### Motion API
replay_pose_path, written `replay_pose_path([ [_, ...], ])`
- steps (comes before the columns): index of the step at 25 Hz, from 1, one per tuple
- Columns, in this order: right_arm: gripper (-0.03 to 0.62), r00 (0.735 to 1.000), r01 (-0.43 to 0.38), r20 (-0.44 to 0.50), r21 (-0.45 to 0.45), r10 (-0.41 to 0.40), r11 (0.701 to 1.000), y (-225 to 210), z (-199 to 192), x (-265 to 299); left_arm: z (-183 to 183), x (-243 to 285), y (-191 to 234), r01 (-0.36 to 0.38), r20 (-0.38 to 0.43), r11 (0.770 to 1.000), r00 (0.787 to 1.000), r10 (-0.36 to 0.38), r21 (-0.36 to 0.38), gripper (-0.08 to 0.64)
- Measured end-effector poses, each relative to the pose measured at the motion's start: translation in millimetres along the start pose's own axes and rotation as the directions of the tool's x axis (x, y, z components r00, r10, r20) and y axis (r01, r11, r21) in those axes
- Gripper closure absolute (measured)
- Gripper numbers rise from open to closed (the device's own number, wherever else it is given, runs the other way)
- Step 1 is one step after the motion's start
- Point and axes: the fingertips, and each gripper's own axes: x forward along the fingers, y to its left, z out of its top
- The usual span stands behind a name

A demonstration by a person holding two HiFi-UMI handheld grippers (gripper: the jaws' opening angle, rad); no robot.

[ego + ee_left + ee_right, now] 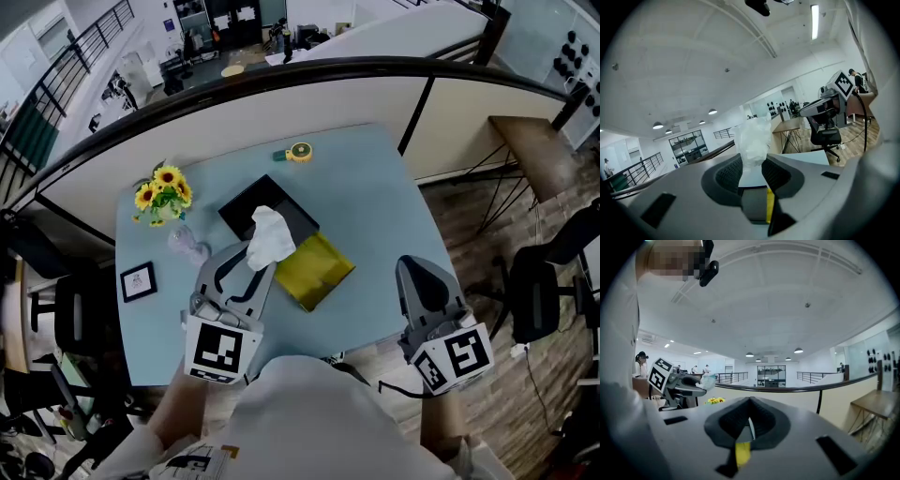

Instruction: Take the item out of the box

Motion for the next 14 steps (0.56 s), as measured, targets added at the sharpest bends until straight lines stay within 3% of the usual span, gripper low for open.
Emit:
replay_pose_path([
  [14, 0.589, 1.000, -0.004, -0.022, -0.006, 0.004, 1.000, -3.0, -8.2, -4.1, -7.5, 5.4, -2.5, -0.014, -0.028, 1.000, 1.000, 0.014, -0.011, 0.428],
])
